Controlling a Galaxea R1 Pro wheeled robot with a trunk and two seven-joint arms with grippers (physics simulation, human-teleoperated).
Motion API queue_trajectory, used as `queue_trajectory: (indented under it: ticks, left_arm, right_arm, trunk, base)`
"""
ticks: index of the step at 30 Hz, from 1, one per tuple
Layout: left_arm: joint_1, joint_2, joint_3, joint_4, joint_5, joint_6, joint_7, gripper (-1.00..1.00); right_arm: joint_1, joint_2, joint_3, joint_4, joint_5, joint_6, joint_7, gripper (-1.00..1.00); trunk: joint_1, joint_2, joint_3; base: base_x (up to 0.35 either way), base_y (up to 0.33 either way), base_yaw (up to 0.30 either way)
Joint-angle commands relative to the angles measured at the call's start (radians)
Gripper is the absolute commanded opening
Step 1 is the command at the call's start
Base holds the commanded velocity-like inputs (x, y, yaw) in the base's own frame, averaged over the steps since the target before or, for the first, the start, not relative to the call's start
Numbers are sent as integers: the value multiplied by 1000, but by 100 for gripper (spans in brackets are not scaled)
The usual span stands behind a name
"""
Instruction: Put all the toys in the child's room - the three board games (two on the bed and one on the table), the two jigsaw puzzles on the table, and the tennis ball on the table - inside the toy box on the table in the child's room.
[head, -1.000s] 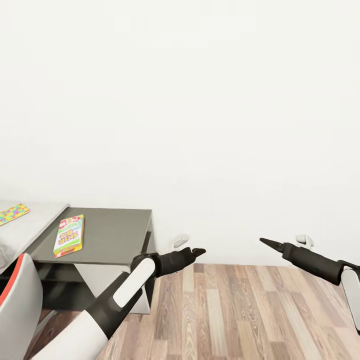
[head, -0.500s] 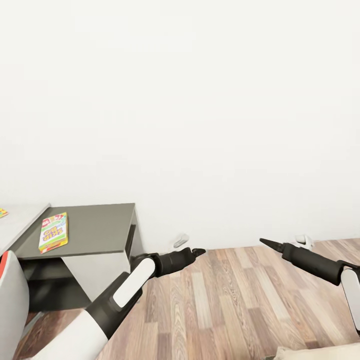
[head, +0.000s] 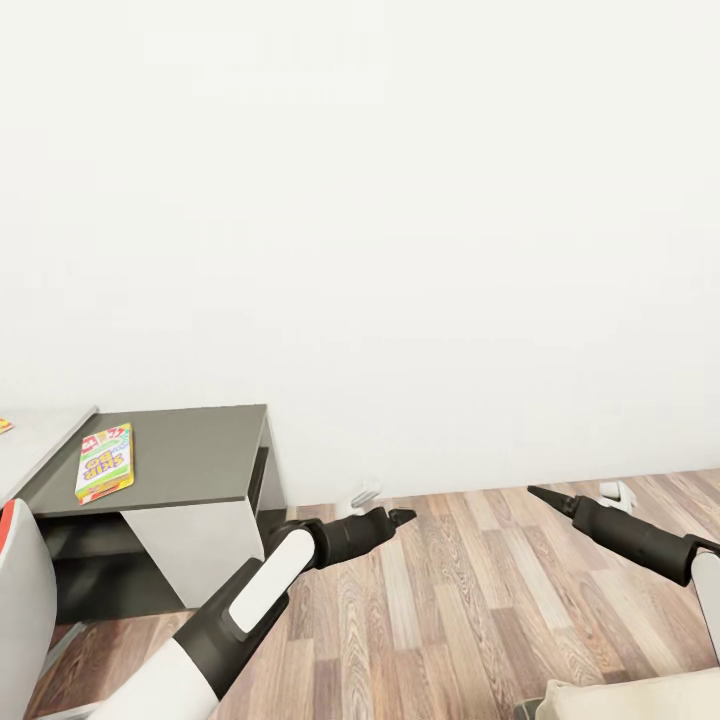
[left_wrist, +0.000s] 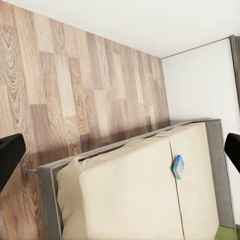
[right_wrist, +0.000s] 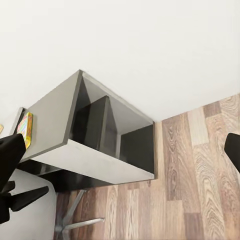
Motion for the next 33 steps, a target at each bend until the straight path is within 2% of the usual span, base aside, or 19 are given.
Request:
queue_trajectory:
  ticks: [1,33]
  left_arm:
    - [-1,0,-1,-1,11,1,9,100]
    - [-1,0,-1,-1,11,1,9,100]
  right_arm:
    - [-1,0,-1,0,3,4,6,100]
    - [-1,0,-1,0,3,4,6,100]
  trunk:
    - [1,-2,-2]
    - [1,-2,-2]
  base:
    - [0,0,0]
    - [0,0,0]
